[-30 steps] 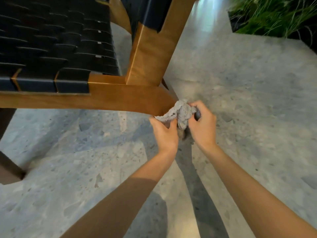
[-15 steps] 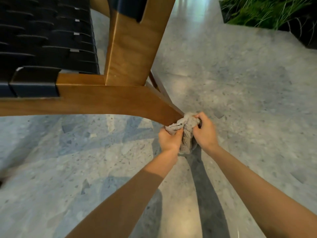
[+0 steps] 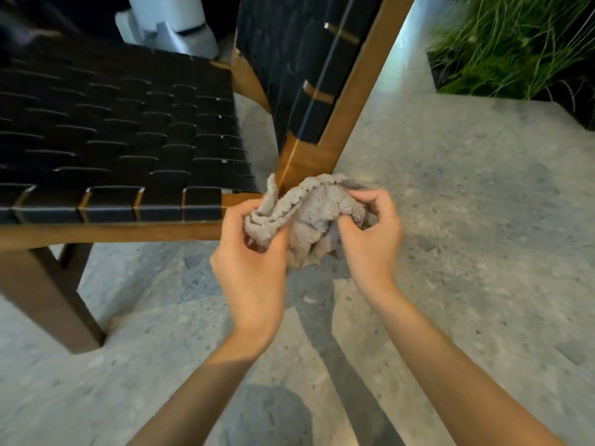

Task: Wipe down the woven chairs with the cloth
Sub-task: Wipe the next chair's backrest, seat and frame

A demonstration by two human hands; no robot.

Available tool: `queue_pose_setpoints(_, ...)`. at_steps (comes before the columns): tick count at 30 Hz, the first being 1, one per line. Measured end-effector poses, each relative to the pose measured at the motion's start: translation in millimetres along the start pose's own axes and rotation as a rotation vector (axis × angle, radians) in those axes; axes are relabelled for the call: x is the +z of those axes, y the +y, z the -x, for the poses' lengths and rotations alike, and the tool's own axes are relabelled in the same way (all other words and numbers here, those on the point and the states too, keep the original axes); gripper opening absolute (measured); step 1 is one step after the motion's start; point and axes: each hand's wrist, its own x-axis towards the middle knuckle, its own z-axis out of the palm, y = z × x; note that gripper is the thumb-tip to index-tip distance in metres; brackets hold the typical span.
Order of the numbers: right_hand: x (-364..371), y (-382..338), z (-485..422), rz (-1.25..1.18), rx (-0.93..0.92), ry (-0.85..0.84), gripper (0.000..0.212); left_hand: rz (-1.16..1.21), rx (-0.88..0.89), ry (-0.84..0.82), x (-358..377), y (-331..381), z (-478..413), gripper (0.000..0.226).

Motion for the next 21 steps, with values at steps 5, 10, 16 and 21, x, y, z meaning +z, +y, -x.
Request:
queue_pose_setpoints(5,29,-19,-12,-0.035,0.179,0.061,0.028,-0.109,0.027,-0.097,1,11,-43,0.046)
queue_pose_setpoints(10,31,-17,-25,0.105,0.405,-0.171,0.031,-0.273,0.027,-0.487,12,7,-62,0.054)
queue_pose_setpoints(16,34,-37,-29,0.038,0.441,-0.079,0.017,-0.295,0.032,-0.438,22,18,-64,0.06)
queue_pose_setpoints(21,29,-86,-56,0.025,0.42,0.096,0.022,-0.113,-0.087,-0.495,35,60,-72,0.065)
